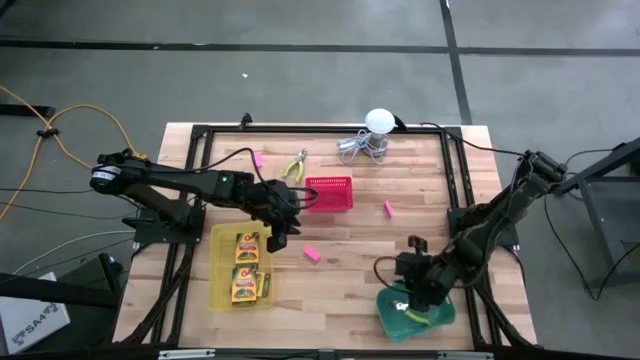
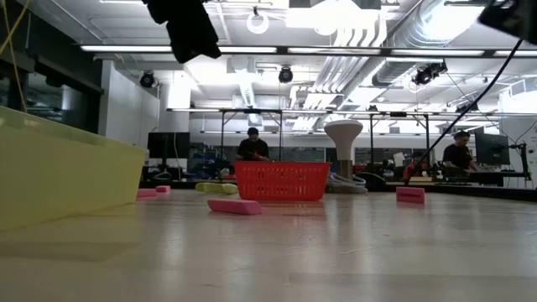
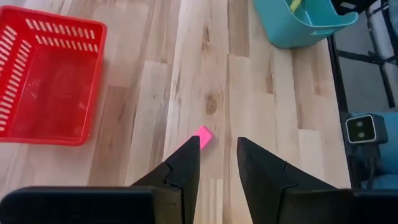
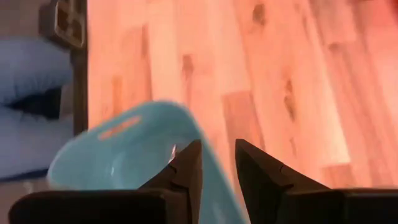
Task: Pick & Place School Supplies
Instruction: Put the green paper puncher into the blue bin
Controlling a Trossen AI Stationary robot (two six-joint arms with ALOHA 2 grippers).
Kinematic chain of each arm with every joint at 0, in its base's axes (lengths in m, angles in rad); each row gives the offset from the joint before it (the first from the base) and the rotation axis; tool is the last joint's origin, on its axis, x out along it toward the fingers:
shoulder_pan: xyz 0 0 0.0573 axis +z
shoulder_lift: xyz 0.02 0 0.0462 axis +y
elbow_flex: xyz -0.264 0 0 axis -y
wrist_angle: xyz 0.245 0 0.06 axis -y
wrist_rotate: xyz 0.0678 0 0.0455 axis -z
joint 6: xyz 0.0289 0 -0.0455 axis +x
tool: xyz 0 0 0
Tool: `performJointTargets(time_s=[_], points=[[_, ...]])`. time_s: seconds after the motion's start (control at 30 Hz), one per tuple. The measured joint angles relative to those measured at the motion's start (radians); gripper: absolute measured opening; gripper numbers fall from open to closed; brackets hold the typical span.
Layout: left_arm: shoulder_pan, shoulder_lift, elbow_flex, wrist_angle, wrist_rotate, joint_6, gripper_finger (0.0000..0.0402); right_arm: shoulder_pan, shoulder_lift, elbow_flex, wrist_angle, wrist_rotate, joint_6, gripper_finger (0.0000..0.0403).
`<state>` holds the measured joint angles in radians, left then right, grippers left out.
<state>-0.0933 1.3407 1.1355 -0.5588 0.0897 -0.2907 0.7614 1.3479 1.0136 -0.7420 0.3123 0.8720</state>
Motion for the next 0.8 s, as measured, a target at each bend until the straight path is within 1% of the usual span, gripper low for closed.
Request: performJointTargets(time_s=[0.07, 0.17, 0.33, 0.53, 0.8], points=[[0.010, 0.000, 0.000, -0.013, -0.032, -0.004, 0.0102, -0.045, 0.000, 0.000, 0.017, 0.002, -0.012, 0.0084], [0.045, 0.000, 0.000, -0.044, -0.096, -0.061, 0.0103, -0.118, 0.000, 0.000, 0.037, 0.004, -0.013, 0.0084], [0.141, 0.000, 0.000, -0.147, -0.174, -0.132, 0.0102, -0.215, 0.000, 0.000, 0.054, 0.000, -0.042, 0.0084], [0.242, 0.000, 0.000, -0.223, -0.179, -0.137, 0.0102, -0.290, 0.000, 0.000, 0.095, 0.000, -0.128, 0.0084], [0.250, 0.000, 0.000, -0.218, -0.187, -0.133, 0.0102, -0.345, 0.000, 0.000, 0.169, -0.017, -0.254, 0.0084]])
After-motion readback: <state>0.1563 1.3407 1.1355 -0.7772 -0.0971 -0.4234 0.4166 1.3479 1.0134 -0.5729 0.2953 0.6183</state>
